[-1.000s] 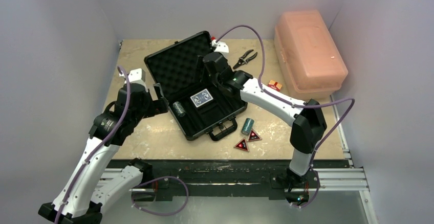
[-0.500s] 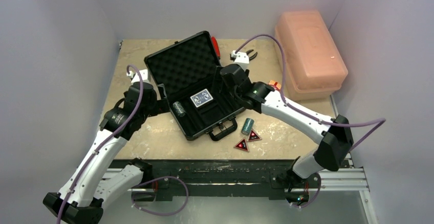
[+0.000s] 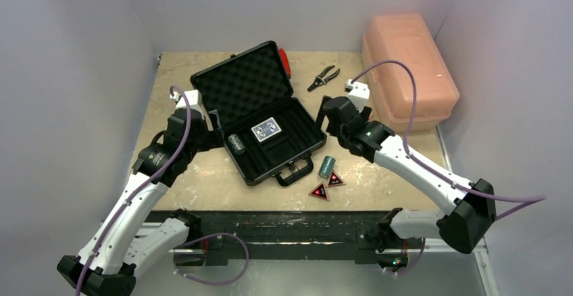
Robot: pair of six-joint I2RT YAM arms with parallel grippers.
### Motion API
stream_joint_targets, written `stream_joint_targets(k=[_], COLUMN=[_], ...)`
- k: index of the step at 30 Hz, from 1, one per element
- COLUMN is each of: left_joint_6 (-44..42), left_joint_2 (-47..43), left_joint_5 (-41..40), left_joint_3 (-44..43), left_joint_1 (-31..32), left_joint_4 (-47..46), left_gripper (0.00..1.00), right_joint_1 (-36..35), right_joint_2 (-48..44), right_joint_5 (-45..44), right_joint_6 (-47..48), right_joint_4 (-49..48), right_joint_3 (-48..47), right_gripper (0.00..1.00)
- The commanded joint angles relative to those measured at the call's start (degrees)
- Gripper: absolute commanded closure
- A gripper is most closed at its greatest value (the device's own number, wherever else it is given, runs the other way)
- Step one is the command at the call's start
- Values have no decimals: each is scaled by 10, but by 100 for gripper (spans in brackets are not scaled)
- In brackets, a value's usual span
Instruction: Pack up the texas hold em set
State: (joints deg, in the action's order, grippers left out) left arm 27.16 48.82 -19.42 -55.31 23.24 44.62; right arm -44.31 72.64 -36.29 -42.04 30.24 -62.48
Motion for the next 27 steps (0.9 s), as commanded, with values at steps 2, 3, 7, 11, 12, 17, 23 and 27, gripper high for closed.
stream_joint_targets(k=[2,3,7,11,12,17,23,27], left_joint_6=[-29,-30,-34,-50,-52,-50,-40,-38], left_joint_2=[-9,-6,-8,-29,-34,-34,-41,-56], left_joint_5=[18,16,26,43,44,19,-17,-23], left_joint_3=[7,5,2,6,10,10,17,30], left_joint_1=[-4,-4,-4,-4,-4,-4,-4,-4], left_joint_4=[-31,-26,-19,-20,-23,-20,-26,-40], left_gripper=[26,27,32,30,30,30,29,29], right_joint_1=[96,107,157,189,194,220,247,261], right_joint_2=[-6,-1,52,90,100,145,205,238], right_joint_5=[6,6,7,18,17,20,35,39], right_joint_6=[-11,-10,-25,-32,-35,-39,-34,-32], right_joint_4=[30,34,59,60,61,55,34,26], right_joint_3=[15,12,-18,-33,-38,-56,-82,-98], right_gripper=[1,1,1,1,1,1,1,1])
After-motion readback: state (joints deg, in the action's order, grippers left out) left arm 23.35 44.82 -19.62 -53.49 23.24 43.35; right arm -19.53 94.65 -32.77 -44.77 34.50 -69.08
